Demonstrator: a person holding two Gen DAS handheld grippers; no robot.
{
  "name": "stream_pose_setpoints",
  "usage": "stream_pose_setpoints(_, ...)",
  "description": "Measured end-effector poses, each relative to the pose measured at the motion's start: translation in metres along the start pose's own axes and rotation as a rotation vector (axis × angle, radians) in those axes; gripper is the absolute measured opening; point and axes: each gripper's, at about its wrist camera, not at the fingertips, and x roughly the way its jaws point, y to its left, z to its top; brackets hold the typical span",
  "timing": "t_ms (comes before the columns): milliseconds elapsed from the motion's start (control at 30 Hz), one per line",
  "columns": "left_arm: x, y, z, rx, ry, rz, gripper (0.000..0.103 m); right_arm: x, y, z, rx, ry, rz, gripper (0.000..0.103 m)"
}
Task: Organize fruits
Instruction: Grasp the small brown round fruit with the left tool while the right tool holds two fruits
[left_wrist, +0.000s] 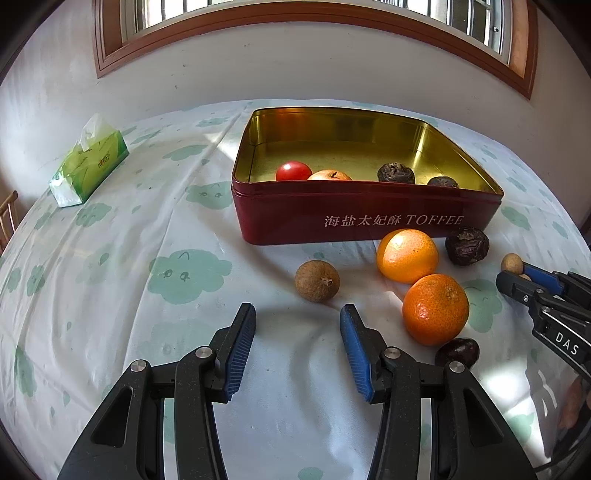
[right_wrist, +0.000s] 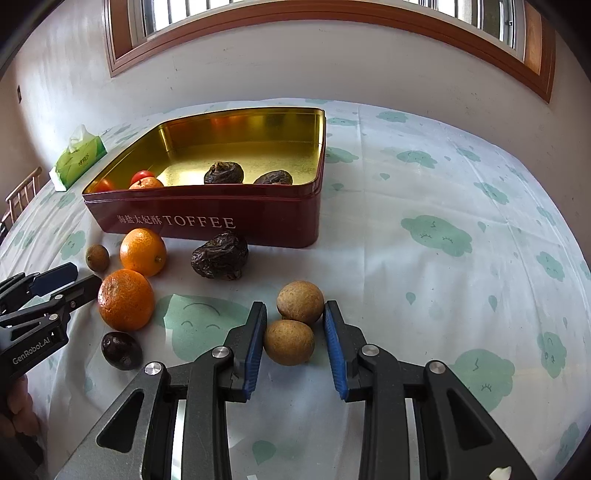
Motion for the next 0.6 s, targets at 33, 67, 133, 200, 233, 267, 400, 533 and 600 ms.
stream_pose_setpoints(33, 0.000, -0.001, 0.000, 0.000, 0.000, 0.000, 0.049, 0.000, -0.001, 0.000, 0.005, -0.001, 0.002, 0.029)
stream_pose_setpoints(67, 0.000, -0.001, 0.000, -0.002, 0.000, -0.001, 0.049, 0.000, -0.001, 0.000, 0.006, -0.001, 0.003, 0.029)
stream_pose_setpoints(133, 0.001, -0.002, 0.002, -0.003, 0.001, -0.001, 0.050, 0.000, -0.002, 0.000, 0.004, -0.001, 0.001, 0.029)
stream_pose_setpoints(200, 0.003, -0.004, 0.003, 0.000, 0.000, 0.001, 0.050, 0.000, -0.003, 0.000, 0.005, -0.001, 0.002, 0.029)
stream_pose_setpoints(233, 0.003, -0.005, 0.005, 0.001, 0.000, 0.002, 0.050, 0.000, -0.003, 0.000, 0.006, -0.001, 0.003, 0.029)
stream_pose_setpoints(267, 0.004, -0.006, 0.006, 0.002, 0.000, 0.002, 0.050, -0.001, -0.003, 0.000, 0.005, -0.001, 0.002, 0.029)
stream_pose_setpoints(400, 0.008, -0.008, 0.011, 0.000, 0.000, 0.007, 0.050, -0.001, -0.003, 0.000, 0.005, -0.001, 0.002, 0.030)
stream_pose_setpoints(533, 0.014, -0.008, 0.018, 0.002, 0.004, 0.017, 0.050, -0.001, -0.003, 0.000, 0.005, -0.001, 0.002, 0.030)
stream_pose_setpoints(600, 0.016, -0.009, 0.021, 0.005, 0.006, 0.022, 0.050, -0.001, -0.003, 0.000, 0.005, -0.001, 0.002, 0.030)
